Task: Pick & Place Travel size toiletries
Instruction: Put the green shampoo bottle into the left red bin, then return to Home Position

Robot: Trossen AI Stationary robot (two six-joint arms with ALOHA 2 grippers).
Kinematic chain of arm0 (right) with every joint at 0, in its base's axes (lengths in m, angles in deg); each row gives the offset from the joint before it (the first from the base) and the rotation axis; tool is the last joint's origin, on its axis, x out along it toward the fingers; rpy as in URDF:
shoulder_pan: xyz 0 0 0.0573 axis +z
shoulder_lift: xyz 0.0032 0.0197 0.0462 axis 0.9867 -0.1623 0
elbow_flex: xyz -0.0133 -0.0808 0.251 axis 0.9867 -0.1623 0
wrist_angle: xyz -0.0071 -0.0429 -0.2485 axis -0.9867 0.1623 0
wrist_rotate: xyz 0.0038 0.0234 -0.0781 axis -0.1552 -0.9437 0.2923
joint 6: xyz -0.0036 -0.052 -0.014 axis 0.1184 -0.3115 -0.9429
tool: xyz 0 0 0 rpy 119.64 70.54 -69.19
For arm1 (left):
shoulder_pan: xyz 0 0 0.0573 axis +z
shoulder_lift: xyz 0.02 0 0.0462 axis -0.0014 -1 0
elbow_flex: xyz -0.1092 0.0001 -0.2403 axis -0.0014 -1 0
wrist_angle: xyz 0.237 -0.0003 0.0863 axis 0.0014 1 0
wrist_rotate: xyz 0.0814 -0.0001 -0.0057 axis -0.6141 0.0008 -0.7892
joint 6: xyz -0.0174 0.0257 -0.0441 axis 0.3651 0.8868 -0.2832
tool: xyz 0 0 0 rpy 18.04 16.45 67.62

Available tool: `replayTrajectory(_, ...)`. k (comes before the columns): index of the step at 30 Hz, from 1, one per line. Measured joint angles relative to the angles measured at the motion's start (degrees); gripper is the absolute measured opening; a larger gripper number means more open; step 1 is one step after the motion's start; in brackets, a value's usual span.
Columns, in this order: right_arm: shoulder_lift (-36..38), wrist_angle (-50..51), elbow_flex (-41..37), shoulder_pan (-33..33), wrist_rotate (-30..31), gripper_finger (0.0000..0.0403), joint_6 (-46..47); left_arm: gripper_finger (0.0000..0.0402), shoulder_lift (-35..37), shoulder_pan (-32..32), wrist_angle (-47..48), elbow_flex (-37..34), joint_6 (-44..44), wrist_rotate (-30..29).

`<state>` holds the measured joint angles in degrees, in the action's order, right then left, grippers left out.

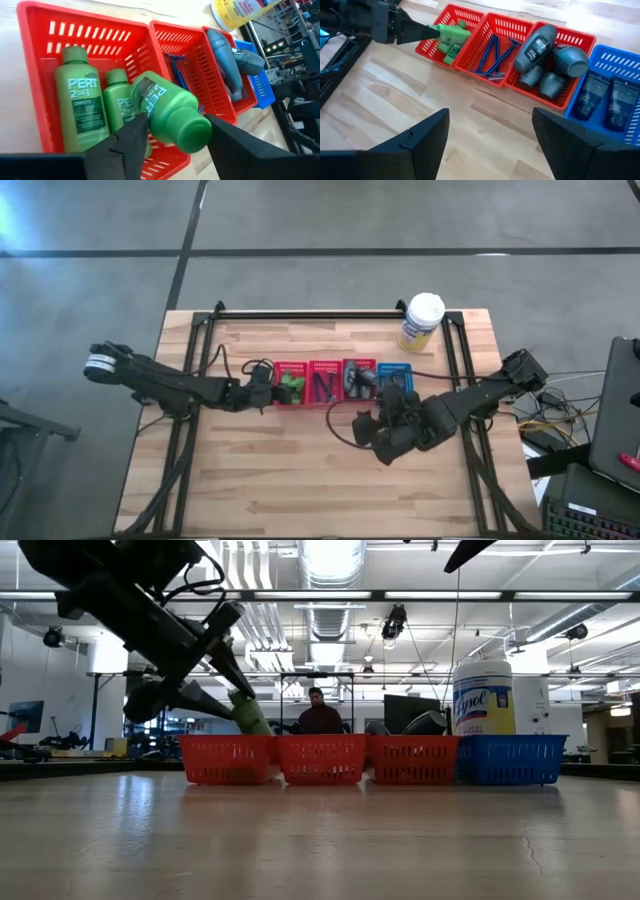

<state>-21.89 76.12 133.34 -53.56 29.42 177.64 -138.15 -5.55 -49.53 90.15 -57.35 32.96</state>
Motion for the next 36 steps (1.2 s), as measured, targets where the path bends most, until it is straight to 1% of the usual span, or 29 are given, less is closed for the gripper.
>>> replayTrajectory(5, 0.0, -0.2, 0.0, 0.8, 0.0, 0.0282, 0.9, 0.0207, 1.6, 0.0, 1.5, -0.1, 0.1, 0.3)
replayTrajectory(7, 0.0, -0.2, 0.0, 1.2, 0.0, 0.0289, 1.0, 0.0207, 2.4, 0.0, 1.4, -0.1, 1.4, 2.0)
replayTrajectory(10, 0.0, -0.2, 0.0, 1.5, -0.1, 0.03, 1.1, 0.0205, 3.2, -0.1, 1.5, -0.1, 5.9, 4.9)
replayTrajectory(17, 0.0, -0.2, -0.3, 1.6, -0.6, 0.0321, 1.2, 0.0204, 6.8, -0.1, 1.8, 0.0, 19.3, 5.1)
replayTrajectory(22, 0.0, -0.2, -0.4, 2.9, -3.3, 0.0336, -0.4, 0.0204, 14.1, -0.1, 1.8, 0.0, 31.3, 6.8)
replayTrajectory(24, 0.0, 0.8, -0.5, 3.1, -4.4, 0.0342, -2.1, 0.0204, 17.8, -0.1, 1.6, 0.0, 35.9, 9.3)
replayTrajectory(26, 0.2, 2.1, -0.4, 3.1, -6.2, 0.0349, -3.1, 0.0204, 21.4, -0.1, 1.8, 0.0, 40.4, 13.2)
replayTrajectory(27, 0.3, 2.3, -0.3, 3.0, -7.0, 0.0352, -2.7, 0.0204, 22.9, -0.1, 2.0, 0.0, 41.5, 14.6)
replayTrajectory(29, 0.8, 2.0, -0.3, 3.0, -6.9, 0.0357, -1.9, 0.0204, 25.4, -0.1, 2.2, -0.1, 42.1, 15.8)
replayTrajectory(31, 1.1, -0.5, -0.3, 3.0, -5.2, 0.036, -3.6, 0.0204, 27.2, -0.1, 2.8, -0.1, 42.1, 16.3)
replayTrajectory(33, 1.1, -4.8, -0.6, 2.7, -4.6, 0.0361, -6.6, 0.0202, 28.2, 0.0, 3.0, -0.1, 42.2, 18.5)
replayTrajectory(35, 1.1, -12.8, -2.2, 1.2, -7.4, 0.036, -12.5, 0.0197, 28.3, -0.1, 3.4, -0.2, 41.9, 22.9)
replayTrajectory(36, 1.1, -19.0, -3.6, 0.1, -9.3, 0.0358, -16.2, 0.0194, 28.0, -0.1, 3.4, -0.4, 41.9, 25.5)
